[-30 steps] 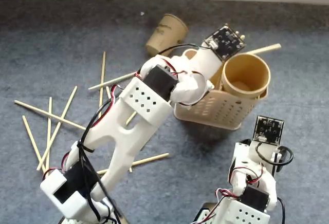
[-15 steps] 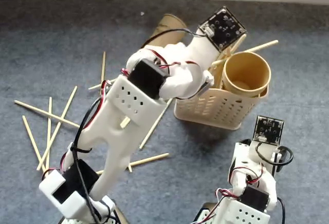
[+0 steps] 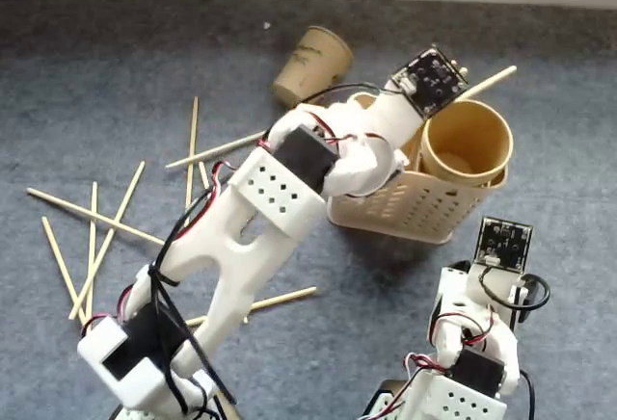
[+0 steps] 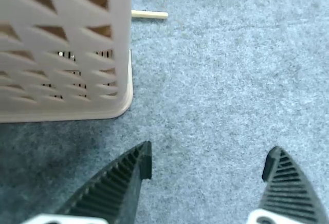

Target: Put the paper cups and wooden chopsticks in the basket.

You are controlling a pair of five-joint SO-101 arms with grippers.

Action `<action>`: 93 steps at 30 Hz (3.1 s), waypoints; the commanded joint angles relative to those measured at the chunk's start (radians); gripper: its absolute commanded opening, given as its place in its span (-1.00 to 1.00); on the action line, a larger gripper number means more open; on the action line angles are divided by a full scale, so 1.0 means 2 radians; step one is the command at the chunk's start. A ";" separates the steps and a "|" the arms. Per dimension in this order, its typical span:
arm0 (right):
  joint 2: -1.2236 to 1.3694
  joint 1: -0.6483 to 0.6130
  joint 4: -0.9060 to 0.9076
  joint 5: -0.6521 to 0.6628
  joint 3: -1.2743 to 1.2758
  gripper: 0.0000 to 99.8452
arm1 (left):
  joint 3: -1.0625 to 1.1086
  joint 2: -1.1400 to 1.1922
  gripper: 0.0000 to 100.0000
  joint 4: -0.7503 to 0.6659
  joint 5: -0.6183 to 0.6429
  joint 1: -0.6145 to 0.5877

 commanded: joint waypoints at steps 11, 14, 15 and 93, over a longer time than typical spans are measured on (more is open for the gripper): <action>-0.003 -0.004 -0.012 0.007 0.040 -0.33 | -0.227 0.050 -0.99 0.075 -0.023 -0.014; -0.003 -0.004 -0.012 0.007 0.040 -0.33 | -0.291 0.050 -0.99 0.120 -0.027 -0.024; -0.003 -0.004 -0.012 0.007 0.040 -0.33 | -0.315 0.050 -0.99 0.137 -0.027 -0.028; -0.003 -0.005 -0.012 0.008 0.040 -0.33 | 0.271 -0.012 -0.70 0.040 -0.120 -0.400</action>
